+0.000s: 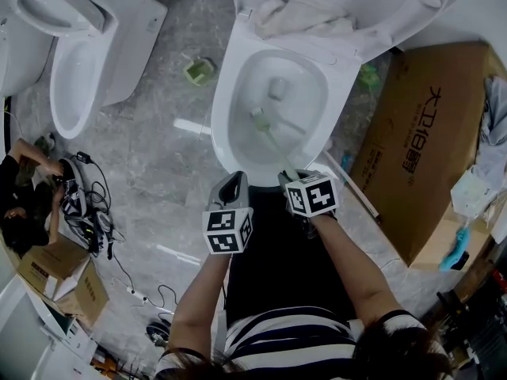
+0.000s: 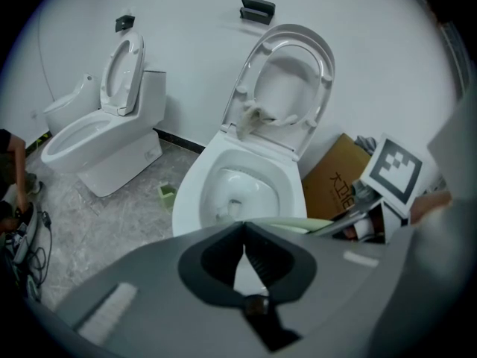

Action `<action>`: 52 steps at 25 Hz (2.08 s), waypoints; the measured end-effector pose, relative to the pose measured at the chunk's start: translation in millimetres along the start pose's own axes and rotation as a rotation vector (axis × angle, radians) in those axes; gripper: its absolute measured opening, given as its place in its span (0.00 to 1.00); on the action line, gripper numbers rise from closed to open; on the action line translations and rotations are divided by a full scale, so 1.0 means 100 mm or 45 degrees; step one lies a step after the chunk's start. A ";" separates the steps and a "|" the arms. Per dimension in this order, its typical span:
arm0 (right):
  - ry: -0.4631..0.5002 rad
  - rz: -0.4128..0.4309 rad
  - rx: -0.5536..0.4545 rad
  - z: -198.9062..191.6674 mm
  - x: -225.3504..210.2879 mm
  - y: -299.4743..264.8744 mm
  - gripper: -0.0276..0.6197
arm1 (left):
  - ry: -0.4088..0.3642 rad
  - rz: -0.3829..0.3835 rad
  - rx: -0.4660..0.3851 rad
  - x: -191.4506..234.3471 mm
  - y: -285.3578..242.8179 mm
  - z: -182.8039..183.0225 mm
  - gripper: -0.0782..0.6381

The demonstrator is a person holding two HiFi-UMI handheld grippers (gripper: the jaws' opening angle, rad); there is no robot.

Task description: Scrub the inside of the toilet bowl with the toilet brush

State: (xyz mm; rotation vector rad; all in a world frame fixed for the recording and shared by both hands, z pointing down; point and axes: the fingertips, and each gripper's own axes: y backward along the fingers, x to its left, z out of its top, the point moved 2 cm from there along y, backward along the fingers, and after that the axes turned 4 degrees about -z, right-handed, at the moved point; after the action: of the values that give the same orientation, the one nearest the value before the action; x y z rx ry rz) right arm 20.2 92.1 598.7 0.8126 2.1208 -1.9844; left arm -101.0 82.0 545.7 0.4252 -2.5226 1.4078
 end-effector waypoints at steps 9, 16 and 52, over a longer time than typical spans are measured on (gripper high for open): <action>0.044 -0.046 -0.130 0.29 -0.08 0.10 0.10 | 0.008 0.020 -0.034 0.13 0.02 0.11 0.11; 0.117 -0.076 -0.175 0.60 -0.12 0.05 0.10 | 0.010 0.022 -0.052 0.15 -0.01 0.18 0.11; 0.008 -0.413 -0.143 0.57 -0.75 0.31 0.11 | -0.026 -0.006 -0.050 0.11 -0.04 0.28 0.11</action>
State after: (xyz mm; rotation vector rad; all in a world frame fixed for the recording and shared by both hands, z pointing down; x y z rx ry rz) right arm 82.8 15.2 597.3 0.4814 2.4745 -1.9786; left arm -111.7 54.7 537.9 0.4403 -2.5594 1.3566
